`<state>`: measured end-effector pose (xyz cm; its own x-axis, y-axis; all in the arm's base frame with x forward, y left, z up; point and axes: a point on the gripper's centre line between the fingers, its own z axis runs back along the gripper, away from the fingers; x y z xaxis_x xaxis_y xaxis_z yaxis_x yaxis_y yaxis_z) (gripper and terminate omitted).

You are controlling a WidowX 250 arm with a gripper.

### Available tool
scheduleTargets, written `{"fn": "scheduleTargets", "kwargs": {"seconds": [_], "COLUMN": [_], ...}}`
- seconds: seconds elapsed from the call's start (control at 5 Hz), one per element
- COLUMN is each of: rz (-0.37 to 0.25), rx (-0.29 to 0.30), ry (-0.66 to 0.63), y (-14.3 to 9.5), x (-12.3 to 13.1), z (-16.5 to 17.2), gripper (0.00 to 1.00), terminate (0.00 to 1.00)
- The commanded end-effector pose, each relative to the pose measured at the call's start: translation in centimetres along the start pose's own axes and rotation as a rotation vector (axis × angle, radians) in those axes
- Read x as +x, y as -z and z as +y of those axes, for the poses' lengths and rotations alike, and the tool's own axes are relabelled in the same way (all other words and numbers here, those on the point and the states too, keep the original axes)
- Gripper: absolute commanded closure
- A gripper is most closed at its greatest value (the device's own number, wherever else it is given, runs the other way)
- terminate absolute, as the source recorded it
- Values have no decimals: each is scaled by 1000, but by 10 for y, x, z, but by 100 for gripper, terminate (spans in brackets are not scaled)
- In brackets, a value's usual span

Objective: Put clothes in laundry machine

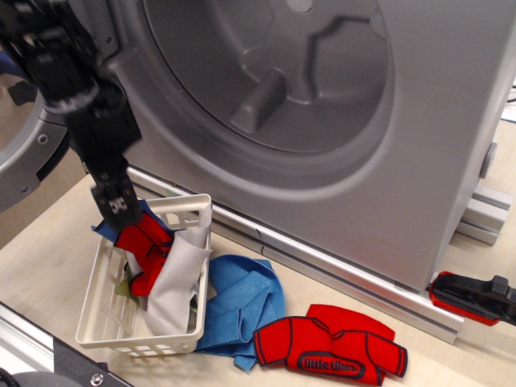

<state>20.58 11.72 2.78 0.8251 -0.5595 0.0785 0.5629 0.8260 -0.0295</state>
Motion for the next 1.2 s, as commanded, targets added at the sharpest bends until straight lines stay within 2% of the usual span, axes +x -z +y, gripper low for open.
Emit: {"fn": "scheduleTargets", "kwargs": {"seconds": [0.0,0.2,0.4,0.6,0.8,1.0], "rz": [39,37,41,48,47,16], "rx": [-6,5,36,72,88,95], "ry": [28,53,73,59,17,-68], "y": [25,35,40,40,23,-9], "x": [9,7,5,6,10,15], "z": [6,-4,-7,-7,-7,-5], "gripper": [0,0,100,100,100,100], "terminate": [0,0,0,0,0,0]}}
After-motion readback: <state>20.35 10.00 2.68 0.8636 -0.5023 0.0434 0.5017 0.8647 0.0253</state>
